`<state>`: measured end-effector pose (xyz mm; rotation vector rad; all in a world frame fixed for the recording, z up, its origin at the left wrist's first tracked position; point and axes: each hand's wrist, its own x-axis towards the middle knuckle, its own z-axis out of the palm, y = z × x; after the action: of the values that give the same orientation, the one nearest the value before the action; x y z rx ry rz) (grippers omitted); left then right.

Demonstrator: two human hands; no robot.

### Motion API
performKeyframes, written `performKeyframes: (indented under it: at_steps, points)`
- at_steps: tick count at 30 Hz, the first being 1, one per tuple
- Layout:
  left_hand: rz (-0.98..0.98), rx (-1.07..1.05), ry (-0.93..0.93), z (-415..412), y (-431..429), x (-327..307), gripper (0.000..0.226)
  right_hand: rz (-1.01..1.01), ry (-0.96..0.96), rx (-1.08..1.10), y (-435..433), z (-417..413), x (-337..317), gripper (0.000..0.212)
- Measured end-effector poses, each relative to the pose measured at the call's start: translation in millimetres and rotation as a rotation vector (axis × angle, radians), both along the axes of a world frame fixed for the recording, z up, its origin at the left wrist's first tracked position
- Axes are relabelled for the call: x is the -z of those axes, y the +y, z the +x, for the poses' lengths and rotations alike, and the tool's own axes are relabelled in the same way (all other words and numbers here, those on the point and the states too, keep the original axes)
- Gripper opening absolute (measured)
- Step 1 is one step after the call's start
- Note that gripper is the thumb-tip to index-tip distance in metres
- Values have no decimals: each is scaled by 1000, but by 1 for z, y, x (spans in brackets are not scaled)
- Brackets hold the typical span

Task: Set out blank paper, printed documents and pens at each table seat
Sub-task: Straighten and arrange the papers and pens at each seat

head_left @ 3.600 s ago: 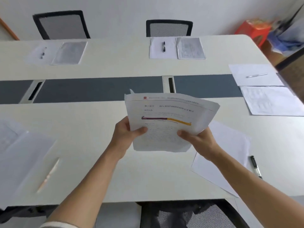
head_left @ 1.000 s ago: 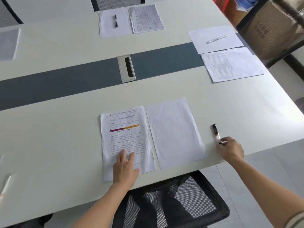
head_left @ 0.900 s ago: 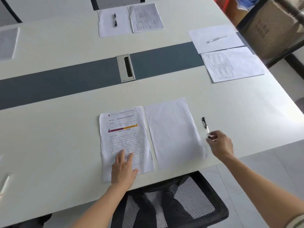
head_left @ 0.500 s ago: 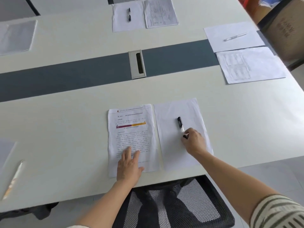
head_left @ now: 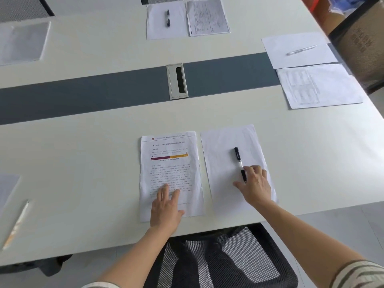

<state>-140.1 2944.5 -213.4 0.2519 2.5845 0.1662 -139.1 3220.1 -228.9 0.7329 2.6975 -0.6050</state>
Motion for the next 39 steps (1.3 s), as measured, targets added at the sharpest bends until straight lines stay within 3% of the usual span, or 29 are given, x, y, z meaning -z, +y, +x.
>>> performKeyframes:
  at_steps: [26, 29, 32, 39]
  points:
    - [95, 2, 22, 3, -7, -9, 60, 17, -36, 2, -15, -2, -9, 67]
    - [192, -42, 57, 8, -19, -20, 52, -7, -12, 34, -17, 4, -21, 66]
    - [366, -99, 43, 17, -38, -35, 39, -65, 47, 46, -25, 22, -37, 50]
    - [691, -393, -52, 71, -97, -89, 10, -393, 224, 79, -77, 100, -105, 18]
